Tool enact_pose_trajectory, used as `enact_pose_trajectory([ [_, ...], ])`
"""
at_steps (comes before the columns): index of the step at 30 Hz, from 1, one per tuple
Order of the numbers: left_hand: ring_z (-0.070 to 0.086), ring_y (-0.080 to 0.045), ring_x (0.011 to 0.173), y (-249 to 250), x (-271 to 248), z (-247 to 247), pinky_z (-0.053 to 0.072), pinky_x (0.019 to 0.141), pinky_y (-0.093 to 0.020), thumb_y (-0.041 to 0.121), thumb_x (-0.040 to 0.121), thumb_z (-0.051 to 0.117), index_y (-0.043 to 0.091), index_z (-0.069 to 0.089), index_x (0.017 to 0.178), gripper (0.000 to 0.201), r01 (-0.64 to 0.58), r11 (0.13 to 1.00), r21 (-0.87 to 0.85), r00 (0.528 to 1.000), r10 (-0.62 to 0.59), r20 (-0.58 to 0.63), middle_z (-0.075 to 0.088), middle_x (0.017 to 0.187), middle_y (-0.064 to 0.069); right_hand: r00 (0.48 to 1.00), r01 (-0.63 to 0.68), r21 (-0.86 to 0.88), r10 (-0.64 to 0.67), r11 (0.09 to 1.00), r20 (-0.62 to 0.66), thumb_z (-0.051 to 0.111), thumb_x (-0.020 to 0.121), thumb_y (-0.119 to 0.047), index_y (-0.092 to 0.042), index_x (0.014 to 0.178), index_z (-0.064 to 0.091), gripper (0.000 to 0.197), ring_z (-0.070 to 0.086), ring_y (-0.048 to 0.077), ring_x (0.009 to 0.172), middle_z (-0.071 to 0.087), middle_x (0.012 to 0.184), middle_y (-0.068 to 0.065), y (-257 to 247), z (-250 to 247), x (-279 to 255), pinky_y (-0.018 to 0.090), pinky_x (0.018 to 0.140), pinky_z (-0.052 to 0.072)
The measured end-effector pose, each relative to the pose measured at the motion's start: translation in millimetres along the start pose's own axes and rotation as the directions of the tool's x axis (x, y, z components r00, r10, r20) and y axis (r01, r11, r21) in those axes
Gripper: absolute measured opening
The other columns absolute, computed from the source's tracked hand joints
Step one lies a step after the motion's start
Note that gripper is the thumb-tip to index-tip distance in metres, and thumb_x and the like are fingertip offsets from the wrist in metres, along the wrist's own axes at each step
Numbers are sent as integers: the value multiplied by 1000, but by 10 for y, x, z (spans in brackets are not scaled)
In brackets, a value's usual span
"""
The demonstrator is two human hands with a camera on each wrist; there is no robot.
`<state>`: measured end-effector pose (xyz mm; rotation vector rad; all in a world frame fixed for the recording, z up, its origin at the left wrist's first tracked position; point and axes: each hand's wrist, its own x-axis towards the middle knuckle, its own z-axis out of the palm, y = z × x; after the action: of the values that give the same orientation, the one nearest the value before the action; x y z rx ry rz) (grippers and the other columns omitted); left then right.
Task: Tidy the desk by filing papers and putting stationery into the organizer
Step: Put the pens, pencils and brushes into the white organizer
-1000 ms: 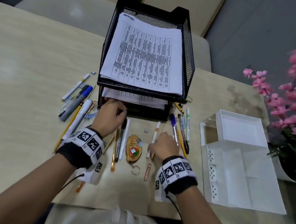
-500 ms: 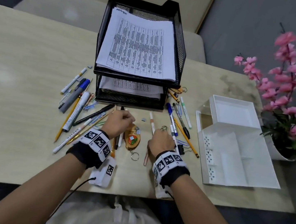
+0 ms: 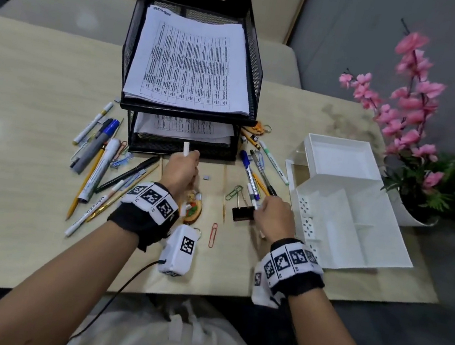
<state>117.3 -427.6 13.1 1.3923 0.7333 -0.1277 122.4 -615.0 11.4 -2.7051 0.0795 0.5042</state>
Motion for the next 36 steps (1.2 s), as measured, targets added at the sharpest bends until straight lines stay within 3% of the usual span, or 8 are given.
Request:
enact_pose_trajectory([
  [9,55,-9,49,-24,-74,172,44,38,-15,22,101,32,8,51,79,32,137,991,5,967,-135,216,50,68,-5,999,-7,-169,13,986,33,55,87,-5,0,103,58,17,59,31,97,62,109,17,224,110,-86,30,72,45],
  [13,54,-17,67,-23,-97,317,52,47,-19,23,101,34,7,48,86,26,186,983,12,939,-181,292,52,75,-8,996,-88,188,85,978,21,60,84,-2,-2,103,64,19,61,23,84,66,98,15,308,-14,-87,19,64,45],
  [16,55,-17,70,-21,-109,419,51,64,-27,25,100,37,8,50,89,24,208,978,-24,915,-186,358,54,78,-7,996,-56,543,8,838,91,60,84,4,-5,103,66,22,62,11,70,66,80,4,236,-118,-159,9,55,49],
  [21,63,-13,59,62,-73,454,49,72,-30,20,101,34,10,50,73,33,157,947,-280,949,-66,309,61,61,-2,945,42,576,-220,816,243,65,81,3,-1,99,69,19,62,10,69,65,76,1,13,-135,-20,18,67,54],
  [25,37,-10,50,157,5,188,43,55,-22,21,100,35,13,48,73,31,14,975,-222,991,16,132,39,59,2,992,108,375,-125,921,21,59,87,-6,-5,90,71,13,66,21,86,70,89,7,-101,-15,424,36,88,54],
  [29,38,-8,43,204,76,-118,38,39,-13,20,101,35,10,48,68,37,-29,993,-113,999,33,32,37,59,-1,980,171,-26,-172,985,-97,47,86,1,0,101,63,22,60,34,100,63,106,20,-235,94,762,34,81,49],
  [34,50,-14,73,273,74,-318,37,69,-26,24,101,30,5,61,83,41,-97,965,243,995,89,47,55,79,-6,982,170,-294,-188,940,-34,42,90,1,3,120,51,32,51,34,115,51,125,19,-331,213,812,39,89,46],
  [36,47,-17,80,305,103,-362,33,65,-27,29,101,27,5,63,90,44,-146,912,382,986,103,132,55,87,-7,984,156,-322,-175,934,-31,42,91,-1,3,118,52,29,54,34,112,53,123,19,-352,225,783,39,88,47],
])
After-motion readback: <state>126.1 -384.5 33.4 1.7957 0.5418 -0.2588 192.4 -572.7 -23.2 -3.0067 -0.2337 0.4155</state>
